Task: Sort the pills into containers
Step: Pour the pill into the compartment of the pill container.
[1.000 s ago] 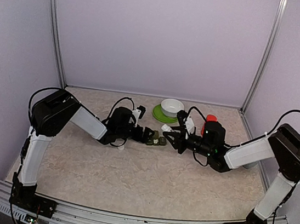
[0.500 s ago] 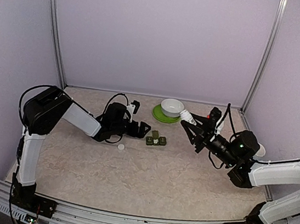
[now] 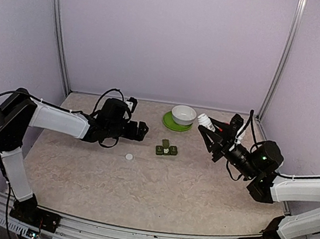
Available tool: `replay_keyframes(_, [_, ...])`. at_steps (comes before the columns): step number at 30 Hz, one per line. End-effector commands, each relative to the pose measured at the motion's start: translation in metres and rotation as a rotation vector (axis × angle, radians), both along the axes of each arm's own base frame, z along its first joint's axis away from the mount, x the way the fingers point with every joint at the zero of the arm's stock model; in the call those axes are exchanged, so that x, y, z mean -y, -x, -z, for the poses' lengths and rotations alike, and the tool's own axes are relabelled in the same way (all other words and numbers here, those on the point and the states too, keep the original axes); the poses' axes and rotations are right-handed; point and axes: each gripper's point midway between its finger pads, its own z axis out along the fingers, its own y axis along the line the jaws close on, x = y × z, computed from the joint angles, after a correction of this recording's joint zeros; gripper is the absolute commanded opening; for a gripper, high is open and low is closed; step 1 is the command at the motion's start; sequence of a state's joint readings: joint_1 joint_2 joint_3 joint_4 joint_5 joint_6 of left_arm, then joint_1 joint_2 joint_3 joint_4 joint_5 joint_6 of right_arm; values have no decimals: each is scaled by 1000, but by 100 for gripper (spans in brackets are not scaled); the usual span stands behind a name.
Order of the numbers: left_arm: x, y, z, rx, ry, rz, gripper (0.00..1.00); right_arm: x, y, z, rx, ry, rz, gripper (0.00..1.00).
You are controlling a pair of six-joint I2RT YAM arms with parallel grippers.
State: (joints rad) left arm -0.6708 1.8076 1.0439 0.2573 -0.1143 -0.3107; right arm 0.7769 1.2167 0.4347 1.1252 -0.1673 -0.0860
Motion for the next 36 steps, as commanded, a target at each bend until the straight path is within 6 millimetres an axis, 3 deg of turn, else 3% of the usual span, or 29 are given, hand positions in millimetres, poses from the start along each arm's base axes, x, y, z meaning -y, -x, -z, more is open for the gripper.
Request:
replay_keyframes(1, [-21,33,38,-129,-191,-60,99,-2,0,-1,-25,10,1,19])
replay_keyframes(9, [-25,57,58,-224,-214,-52,98,-1,-1,6,-59,46,7,20])
replay_keyframes(16, [-23,69,83,-298,-217,-32,87,-1,-1,10,-71,57,11,21])
replay_keyframes(22, [-17,74,90,-318,-216,-6,75,-3,-3,14,-81,70,9,22])
replay_keyframes(36, [-19,80,111,-327,-291,-18,64,-4,-5,19,-92,79,14,22])
